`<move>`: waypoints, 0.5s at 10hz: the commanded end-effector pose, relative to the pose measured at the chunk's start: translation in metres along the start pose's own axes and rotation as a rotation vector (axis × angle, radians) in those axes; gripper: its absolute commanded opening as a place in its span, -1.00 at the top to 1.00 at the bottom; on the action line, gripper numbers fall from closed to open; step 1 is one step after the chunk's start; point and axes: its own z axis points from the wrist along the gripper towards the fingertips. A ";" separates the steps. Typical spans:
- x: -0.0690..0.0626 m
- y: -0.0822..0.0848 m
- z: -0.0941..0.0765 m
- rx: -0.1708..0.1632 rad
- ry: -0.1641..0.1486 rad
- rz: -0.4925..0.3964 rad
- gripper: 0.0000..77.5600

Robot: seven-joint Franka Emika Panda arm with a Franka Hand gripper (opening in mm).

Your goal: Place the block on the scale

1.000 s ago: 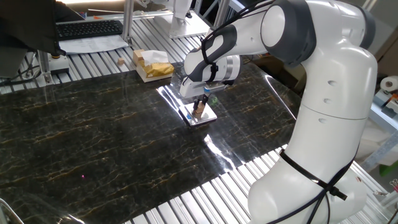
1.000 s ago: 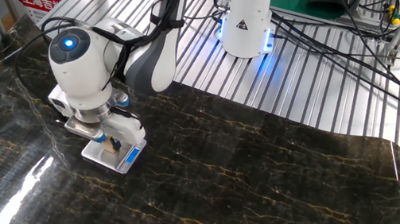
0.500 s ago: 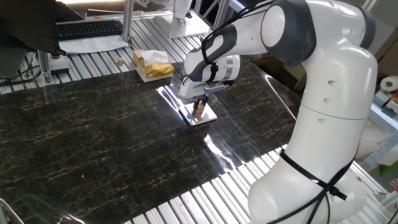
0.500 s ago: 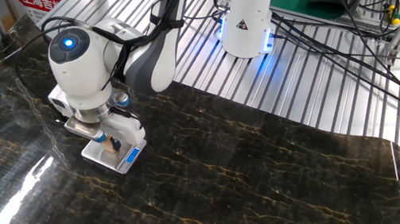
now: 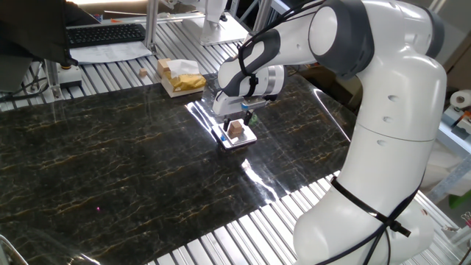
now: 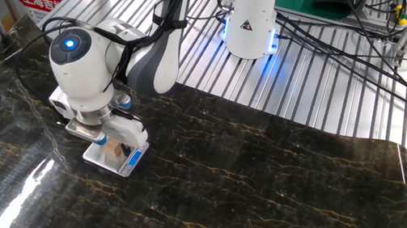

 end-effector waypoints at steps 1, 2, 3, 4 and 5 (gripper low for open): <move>-0.001 -0.001 -0.001 0.001 -0.003 0.001 -1.00; -0.001 -0.001 -0.001 0.001 -0.003 0.001 -1.00; -0.001 -0.001 -0.001 0.001 -0.003 0.001 -1.00; -0.001 -0.001 -0.001 0.001 -0.003 0.001 -1.00; 0.000 0.004 -0.015 0.002 -0.004 0.008 -1.00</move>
